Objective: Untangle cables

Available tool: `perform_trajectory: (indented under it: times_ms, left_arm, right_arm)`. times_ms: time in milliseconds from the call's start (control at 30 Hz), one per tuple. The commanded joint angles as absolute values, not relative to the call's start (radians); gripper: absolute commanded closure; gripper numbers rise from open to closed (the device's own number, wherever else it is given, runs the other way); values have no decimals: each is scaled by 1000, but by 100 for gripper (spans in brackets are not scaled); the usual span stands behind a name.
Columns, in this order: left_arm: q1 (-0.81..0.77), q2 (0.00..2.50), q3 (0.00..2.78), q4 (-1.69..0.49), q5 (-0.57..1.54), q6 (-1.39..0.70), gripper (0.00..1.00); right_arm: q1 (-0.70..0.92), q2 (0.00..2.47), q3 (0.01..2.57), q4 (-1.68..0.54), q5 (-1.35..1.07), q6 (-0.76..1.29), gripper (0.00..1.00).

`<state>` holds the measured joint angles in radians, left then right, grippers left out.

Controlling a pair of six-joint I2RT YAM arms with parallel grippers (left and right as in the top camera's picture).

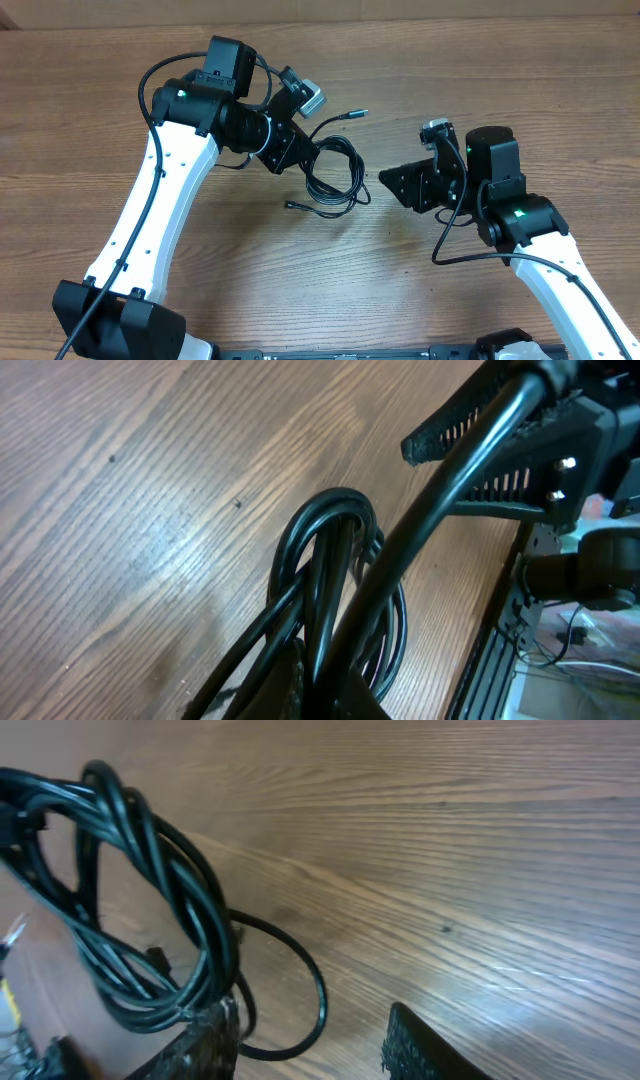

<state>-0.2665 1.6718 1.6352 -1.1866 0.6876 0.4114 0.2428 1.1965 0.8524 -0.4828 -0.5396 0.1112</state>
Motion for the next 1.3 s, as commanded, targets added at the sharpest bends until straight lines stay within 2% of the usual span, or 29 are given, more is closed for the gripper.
perform_trajectory:
  times_ms: [0, 133, 300, 467, 667, 800, 1000, 1267]
  left_arm:
    - [-269, 1654, 1660, -1204, 718, 450, 96]
    - [-270, 1654, 1660, -1215, 719, 452, 96]
    - [-290, 1654, 1660, -1257, 782, 572, 96]
    - [-326, 1654, 1660, -1257, 764, 633, 96]
    - [-327, 1654, 1660, -1252, 731, 662, 96]
    - [-328, 1654, 1659, -1253, 730, 735, 96]
    - [-328, 1655, 1658, -1256, 728, 736, 96]
    - [-328, 1655, 1658, -1255, 723, 720, 96]
  right_arm:
    - [241, 1197, 863, -477, -610, 97, 51]
    - [241, 1197, 863, -477, -613, 96, 50]
    - [241, 1197, 863, -477, -612, 96, 49]
    - [241, 1197, 863, -491, -593, 46, 44]
    - [241, 1197, 863, -521, -551, 24, 44]
    - [241, 1197, 863, -517, -648, -23, 44]
    - [241, 1197, 863, -472, -794, -36, 44]
    - [241, 1197, 863, -456, -833, -36, 45]
